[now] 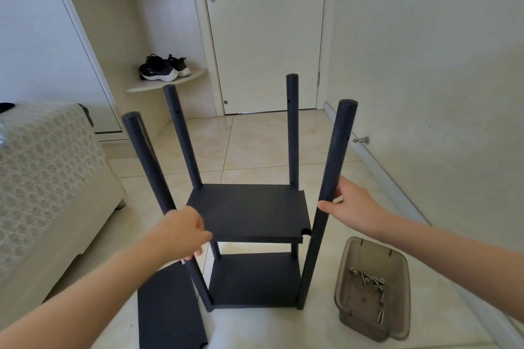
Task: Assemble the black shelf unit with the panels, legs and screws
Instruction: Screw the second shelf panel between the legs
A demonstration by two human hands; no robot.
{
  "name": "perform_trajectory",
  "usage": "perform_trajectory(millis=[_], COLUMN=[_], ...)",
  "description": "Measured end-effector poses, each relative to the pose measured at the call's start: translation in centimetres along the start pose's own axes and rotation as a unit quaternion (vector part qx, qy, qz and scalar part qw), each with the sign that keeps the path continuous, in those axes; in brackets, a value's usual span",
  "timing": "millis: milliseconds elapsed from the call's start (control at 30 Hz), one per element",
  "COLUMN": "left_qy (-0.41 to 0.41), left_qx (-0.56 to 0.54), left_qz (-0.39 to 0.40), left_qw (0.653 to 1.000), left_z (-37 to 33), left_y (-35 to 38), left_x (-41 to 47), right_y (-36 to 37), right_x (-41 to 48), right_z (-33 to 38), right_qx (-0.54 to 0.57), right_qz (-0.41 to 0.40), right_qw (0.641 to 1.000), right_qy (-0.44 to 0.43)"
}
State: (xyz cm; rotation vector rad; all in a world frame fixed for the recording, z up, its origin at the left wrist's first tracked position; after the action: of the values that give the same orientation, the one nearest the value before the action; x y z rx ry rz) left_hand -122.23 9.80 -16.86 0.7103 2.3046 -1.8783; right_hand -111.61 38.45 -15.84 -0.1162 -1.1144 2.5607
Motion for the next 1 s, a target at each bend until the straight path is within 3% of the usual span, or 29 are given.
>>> perform_trajectory(millis=[67,133,233,333,467,1000], left_qy=[0.042,0.085,0.164,0.25,0.304,0.324], left_qx=[-0.004,0.065,0.172,0.222,0.257,0.3], left_qz=[0.007,-0.026,-0.076,-0.09,-0.098,-0.006], left_qw=[0.999,0.994,0.968,0.938,0.912,0.897], left_z=[-2.5,-4.6,-7.7,-10.4,-12.8,-15.0], left_y=[1.4,2.4,4.0,6.1,7.9,10.5], left_x=[0.0,0.2,0.2,0.5,1.4,6.5], right_y=[0.1,0.1,0.1,0.1,0.2,0.5], right_x=[0.1,0.1,0.0,0.0,0.2,0.1], right_z=[-0.1,-0.1,0.0,0.1,-0.1,-0.5], right_qx=[0.001,0.003,0.003,0.002,-0.004,0.0], right_qz=[0.0,0.0,0.001,0.007,0.007,0.032], right_qw=[1.0,1.0,1.0,1.0,1.0,0.999], right_qy=[0.003,0.003,0.0,-0.006,-0.016,-0.024])
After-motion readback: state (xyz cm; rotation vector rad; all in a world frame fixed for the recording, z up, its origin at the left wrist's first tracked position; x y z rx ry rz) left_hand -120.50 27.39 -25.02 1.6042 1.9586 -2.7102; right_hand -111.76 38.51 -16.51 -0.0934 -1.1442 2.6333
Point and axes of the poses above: each hand's wrist, its own x-axis towards the middle knuckle, its own y-axis out of the palm, z = x × y, the point moved 7 cm from there along x, towards the middle knuckle, and after that the axes turned 4 degrees about -y, right-handed, at the moved point
